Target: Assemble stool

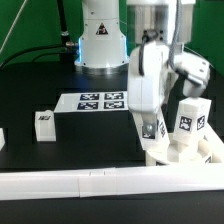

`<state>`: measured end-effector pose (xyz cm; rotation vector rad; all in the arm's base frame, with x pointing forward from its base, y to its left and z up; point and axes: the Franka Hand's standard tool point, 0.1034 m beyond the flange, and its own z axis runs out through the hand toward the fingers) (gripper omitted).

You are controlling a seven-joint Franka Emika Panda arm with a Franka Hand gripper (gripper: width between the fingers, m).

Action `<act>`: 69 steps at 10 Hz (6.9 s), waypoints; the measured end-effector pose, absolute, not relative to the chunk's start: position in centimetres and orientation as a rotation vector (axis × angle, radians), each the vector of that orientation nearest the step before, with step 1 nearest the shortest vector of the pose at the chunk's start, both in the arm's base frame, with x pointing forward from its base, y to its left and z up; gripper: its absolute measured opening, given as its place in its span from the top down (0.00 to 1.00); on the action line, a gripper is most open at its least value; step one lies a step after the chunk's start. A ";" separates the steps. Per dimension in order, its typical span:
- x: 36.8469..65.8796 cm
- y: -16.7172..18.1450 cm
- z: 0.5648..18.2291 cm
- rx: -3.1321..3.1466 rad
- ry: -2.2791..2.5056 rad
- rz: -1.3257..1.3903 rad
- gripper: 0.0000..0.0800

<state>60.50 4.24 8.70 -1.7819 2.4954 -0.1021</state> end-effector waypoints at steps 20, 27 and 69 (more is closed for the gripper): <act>55.7 -9.6 7.1 -2.927 1.106 -0.287 0.19; 54.5 -11.8 6.6 -3.129 0.373 -0.097 0.19; 48.4 -13.4 0.8 -2.738 0.302 1.428 0.60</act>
Offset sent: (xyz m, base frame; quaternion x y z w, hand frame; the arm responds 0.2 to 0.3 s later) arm 0.0000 0.0000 0.0000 0.0000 0.0000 0.0000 1.0000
